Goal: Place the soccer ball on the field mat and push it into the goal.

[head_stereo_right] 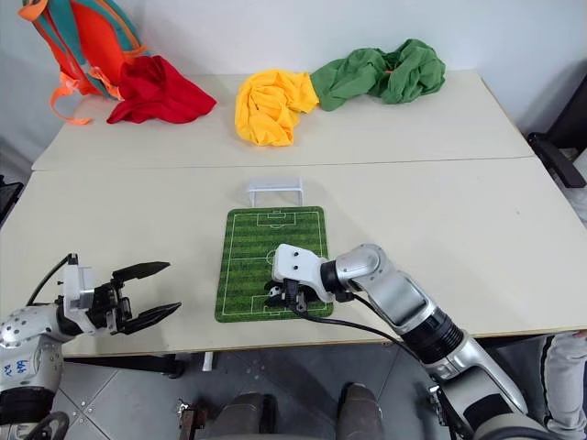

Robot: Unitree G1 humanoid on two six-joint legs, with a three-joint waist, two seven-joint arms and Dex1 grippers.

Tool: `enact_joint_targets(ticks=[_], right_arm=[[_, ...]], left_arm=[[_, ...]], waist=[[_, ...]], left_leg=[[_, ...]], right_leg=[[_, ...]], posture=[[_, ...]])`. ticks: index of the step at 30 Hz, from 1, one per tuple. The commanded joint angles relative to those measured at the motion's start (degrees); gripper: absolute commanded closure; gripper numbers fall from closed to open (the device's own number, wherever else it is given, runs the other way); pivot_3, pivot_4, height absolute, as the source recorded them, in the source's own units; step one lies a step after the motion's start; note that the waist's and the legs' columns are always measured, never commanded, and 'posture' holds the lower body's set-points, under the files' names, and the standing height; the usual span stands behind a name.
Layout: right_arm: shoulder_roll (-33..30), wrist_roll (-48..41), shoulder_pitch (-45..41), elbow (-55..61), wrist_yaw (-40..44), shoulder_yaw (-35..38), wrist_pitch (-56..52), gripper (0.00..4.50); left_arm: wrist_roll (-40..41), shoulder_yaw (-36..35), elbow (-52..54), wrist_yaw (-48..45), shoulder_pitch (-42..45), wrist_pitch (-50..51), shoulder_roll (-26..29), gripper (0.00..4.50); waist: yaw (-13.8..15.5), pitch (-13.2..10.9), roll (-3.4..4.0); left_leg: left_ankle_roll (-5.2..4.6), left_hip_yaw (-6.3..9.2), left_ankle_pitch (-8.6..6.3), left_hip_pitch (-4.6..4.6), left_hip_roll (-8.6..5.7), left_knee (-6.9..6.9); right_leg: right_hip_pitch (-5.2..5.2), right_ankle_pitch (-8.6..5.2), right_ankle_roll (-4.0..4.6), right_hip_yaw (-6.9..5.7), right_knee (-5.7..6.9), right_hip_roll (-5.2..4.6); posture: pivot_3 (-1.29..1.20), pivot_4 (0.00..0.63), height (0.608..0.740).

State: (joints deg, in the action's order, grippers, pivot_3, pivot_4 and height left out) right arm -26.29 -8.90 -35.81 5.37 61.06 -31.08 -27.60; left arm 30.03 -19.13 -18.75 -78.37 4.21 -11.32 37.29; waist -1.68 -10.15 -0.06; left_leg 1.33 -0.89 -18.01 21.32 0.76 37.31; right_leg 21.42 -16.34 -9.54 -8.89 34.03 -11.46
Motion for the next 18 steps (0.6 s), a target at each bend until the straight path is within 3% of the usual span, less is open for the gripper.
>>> enact_joint_targets(ticks=[1,18], right_arm=[[1.6,0.9,-1.7,-1.0,1.3,-0.6,1.8,3.65],[4.0,1.9,-1.8,-4.4,4.4,-0.7,1.6,3.65]], left_arm=[[1.4,-1.6,1.8,-0.6,-1.2,-0.7,0.6,0.0],[4.0,-6.8,-1.0,-1.1,-2.6,-2.9,0.1,0.0]], waist=[[0.0,0.0,0.0],[0.0,0.0,0.0]], left_leg=[[0.0,0.0,0.0,0.0,0.01,0.01],[0.03,-0.04,-0.02,0.0,0.07,0.02]], right_leg=[[0.0,0.0,0.0,0.0,0.0,0.01],[0.04,0.02,0.05,0.02,0.02,0.07]], posture=[[0.0,0.15,0.74],[0.0,0.15,0.74]])
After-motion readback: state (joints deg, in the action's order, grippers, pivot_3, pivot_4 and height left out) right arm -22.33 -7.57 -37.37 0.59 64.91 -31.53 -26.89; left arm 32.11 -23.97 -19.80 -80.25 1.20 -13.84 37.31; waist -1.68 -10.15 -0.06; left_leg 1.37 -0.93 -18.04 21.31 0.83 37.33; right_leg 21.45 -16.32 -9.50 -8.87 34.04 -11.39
